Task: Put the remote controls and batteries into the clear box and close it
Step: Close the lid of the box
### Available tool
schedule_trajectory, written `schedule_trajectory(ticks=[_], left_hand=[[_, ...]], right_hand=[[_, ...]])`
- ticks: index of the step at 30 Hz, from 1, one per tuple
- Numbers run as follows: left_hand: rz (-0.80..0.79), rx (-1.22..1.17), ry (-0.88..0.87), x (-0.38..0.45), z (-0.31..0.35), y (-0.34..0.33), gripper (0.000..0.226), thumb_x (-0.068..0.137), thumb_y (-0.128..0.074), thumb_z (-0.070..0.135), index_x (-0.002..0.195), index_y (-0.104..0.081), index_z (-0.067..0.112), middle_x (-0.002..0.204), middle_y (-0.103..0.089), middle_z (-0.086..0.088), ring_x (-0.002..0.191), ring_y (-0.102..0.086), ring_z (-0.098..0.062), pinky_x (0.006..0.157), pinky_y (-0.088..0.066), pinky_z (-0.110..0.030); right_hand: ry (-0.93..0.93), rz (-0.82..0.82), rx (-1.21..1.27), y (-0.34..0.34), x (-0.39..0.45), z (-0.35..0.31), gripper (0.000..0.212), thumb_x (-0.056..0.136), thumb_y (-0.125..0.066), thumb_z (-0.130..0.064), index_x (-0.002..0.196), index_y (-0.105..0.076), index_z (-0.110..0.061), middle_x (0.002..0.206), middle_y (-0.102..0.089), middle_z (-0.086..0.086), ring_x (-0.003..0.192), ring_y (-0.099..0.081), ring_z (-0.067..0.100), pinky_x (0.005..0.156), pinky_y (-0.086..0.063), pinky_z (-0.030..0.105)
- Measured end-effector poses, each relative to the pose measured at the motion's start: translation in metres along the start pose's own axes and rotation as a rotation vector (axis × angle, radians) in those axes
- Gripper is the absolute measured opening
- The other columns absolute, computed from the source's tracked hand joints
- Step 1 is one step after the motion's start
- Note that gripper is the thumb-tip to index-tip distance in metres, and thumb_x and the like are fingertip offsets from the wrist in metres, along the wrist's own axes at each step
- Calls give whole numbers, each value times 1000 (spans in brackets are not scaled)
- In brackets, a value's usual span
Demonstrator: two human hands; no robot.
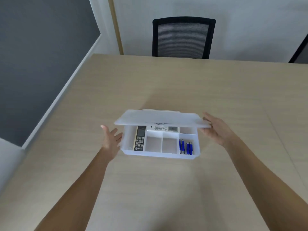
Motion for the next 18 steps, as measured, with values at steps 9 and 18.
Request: schedule_trajectory(ticks=[9, 18], left_hand=[[129, 944, -191, -21, -15, -12, 94, 61, -79, 55, 136, -44, 9, 140, -46, -10, 124, -51, -28, 100, -46, -37], [208, 1179, -288, -19, -20, -30, 102, 70, -81, 37, 142, -23, -6, 149, -23, -18, 135, -32, -36, 107, -37, -39]], right_hand=[[162, 175, -924, 3, -18, 95, 96, 51, -85, -37, 130, -38, -11, 131, -48, 5, 118, -51, 24, 92, -42, 32], [98, 258, -1097, -4, -10, 101, 130, 42, -84, -49, 141, -20, 5, 152, -19, 19, 140, -27, 30, 114, -32, 44]])
Point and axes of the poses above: each hand's wrist, its own x-axis towards the middle knuckle, its own y-axis out of the back of the hand, z = x × y, the point moved 8 cm from there along x, towards the middle knuckle
